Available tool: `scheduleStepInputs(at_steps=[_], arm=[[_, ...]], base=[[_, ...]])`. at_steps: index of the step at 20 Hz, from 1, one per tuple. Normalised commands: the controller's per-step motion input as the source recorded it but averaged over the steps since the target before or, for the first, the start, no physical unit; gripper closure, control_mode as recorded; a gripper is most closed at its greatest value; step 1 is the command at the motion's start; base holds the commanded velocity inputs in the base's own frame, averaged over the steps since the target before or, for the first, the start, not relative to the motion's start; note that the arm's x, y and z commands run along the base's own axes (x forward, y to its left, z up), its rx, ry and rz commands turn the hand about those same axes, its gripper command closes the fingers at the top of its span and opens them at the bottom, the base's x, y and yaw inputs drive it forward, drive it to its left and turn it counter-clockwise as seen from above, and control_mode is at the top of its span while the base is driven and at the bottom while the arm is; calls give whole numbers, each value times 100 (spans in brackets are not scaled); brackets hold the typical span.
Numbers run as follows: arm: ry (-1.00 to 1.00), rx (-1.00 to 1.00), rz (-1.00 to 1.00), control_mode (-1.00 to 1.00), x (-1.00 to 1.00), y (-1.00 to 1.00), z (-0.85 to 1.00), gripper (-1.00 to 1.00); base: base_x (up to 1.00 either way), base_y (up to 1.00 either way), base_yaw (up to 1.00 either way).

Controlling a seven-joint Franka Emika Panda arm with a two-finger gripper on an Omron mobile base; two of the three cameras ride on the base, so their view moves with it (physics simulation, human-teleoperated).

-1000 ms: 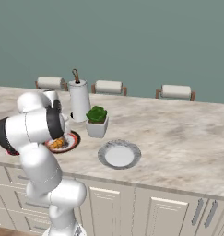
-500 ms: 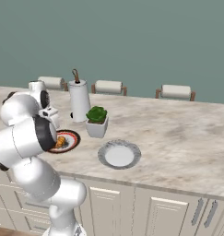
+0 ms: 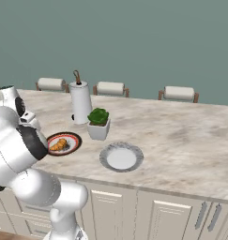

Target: Place the pastries on the plates.

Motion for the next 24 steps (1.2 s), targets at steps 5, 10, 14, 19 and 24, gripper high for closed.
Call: scheduleStepInputs(at_steps=[5,10,14,19,24], arm=[[3,0,5,-100,10,54,-5,-100],[9,0,-5,-100,22,43,-35,-100],[12,0,-12,-100,27,24,-37,-100],[-1,0,-4,-100,7,14,-29,-100],[0,0,-1,-100,8,1,-27,-100]], base=[[0,0,0],[0,0,0],[0,0,0],[0,0,0],[0,0,0]])
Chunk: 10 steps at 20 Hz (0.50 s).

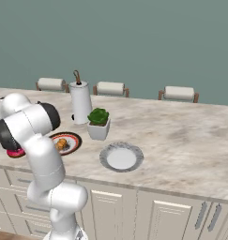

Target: Place the pastries on the plates.

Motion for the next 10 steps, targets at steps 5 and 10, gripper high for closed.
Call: scheduleStepInputs(at_steps=[5,10], arm=[[0,0,0,-100,0,0,-38,-100],[0,0,0,-100,0,-6,-39,-100]], base=[[0,0,0],[0,0,0]])
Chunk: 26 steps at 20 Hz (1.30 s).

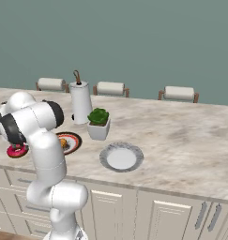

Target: Place the pastries on the plates.

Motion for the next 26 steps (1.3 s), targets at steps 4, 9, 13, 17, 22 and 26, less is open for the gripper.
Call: scheduleStepInputs(at_steps=[4,9,13,17,22,26], arm=[[-1,1,0,-100,0,-7,-23,-100],[-1,3,2,-100,0,-31,-1,-100],[-3,4,6,-100,0,-22,0,-100],[-6,0,7,-100,-3,-9,0,-100],[-5,0,9,-100,-9,0,-7,-100],[0,0,11,-100,-5,0,-30,-100]], base=[[0,0,0],[0,0,0],[0,0,0],[0,0,0],[0,0,0],[0,0,0]])
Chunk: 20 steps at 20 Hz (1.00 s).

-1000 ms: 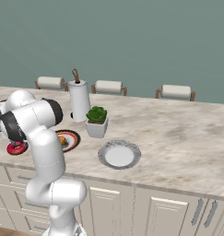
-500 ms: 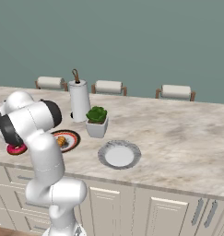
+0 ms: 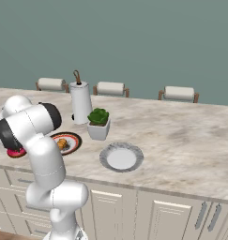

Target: Place the pastries on the plates.

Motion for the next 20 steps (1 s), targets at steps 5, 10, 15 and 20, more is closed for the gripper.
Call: scheduleStepInputs(at_steps=[5,10,15,20], arm=[[-1,0,6,-100,0,0,-39,-100],[-3,0,1,-100,0,0,-11,100],[1,0,-1,-100,6,0,0,100],[-3,3,-7,-100,0,-7,1,100]], base=[[0,0,0],[0,0,0],[0,0,0],[0,0,0]])
